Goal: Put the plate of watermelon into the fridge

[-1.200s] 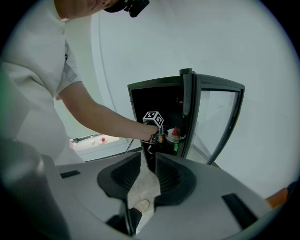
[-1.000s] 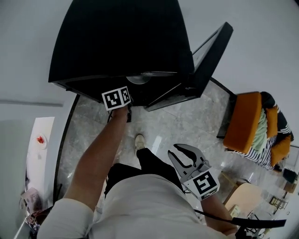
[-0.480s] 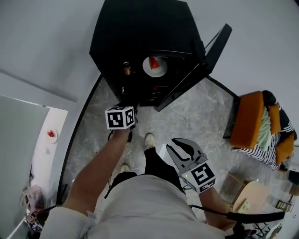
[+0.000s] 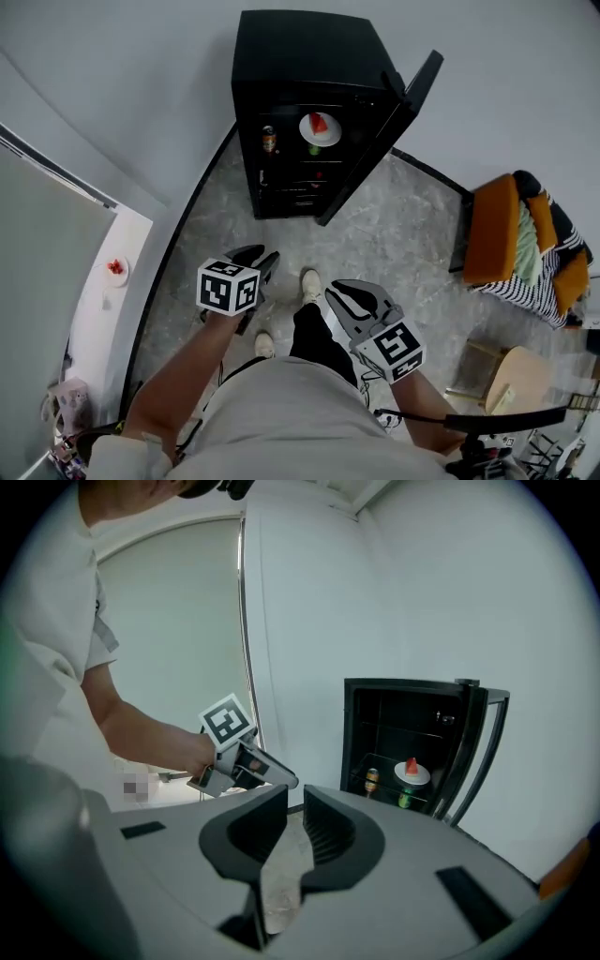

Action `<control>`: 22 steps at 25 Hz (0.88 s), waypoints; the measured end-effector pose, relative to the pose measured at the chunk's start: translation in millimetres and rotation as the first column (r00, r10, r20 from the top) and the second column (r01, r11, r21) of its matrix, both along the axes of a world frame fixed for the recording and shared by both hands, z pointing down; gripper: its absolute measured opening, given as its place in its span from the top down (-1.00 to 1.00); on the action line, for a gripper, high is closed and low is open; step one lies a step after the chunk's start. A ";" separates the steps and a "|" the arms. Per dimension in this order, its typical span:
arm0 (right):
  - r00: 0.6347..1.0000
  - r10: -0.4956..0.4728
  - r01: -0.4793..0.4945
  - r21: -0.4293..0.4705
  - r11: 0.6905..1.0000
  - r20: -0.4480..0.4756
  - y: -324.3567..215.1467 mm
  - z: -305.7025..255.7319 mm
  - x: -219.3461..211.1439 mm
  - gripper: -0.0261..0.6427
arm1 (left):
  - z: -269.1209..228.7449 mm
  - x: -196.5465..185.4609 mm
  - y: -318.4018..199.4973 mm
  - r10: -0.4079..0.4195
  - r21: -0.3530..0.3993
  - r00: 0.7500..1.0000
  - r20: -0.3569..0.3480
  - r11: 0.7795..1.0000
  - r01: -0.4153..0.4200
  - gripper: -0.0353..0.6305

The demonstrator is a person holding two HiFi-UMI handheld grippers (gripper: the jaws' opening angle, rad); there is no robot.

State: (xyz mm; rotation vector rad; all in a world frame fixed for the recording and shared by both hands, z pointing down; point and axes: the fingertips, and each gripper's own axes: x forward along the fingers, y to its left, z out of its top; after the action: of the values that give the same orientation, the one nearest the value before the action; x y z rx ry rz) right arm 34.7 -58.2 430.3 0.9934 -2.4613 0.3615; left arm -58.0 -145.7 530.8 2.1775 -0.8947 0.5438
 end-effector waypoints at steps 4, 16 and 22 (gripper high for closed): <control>1.000 -0.009 0.009 0.015 1.000 -0.009 36.6 -1.2 -27.2 0.78 | -17.4 -26.0 63.9 0.057 0.009 0.998 -0.026 0.998 -0.056 0.41; 0.999 -0.012 0.014 0.051 0.999 -0.046 103.3 -15.7 -71.2 0.86 | -47.2 -71.6 181.2 0.226 0.012 0.972 -0.061 0.974 -0.226 0.41; 0.998 -0.024 0.027 0.054 0.998 -0.051 117.0 -17.7 -83.4 0.87 | -47.8 -75.5 202.7 0.244 0.004 0.967 -0.078 0.970 -0.244 0.41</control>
State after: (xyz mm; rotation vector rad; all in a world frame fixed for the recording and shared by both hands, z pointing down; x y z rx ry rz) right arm -48.7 58.9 412.6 0.9803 -2.4484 0.2587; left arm -133.5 57.0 482.9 2.3019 -0.5854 0.5733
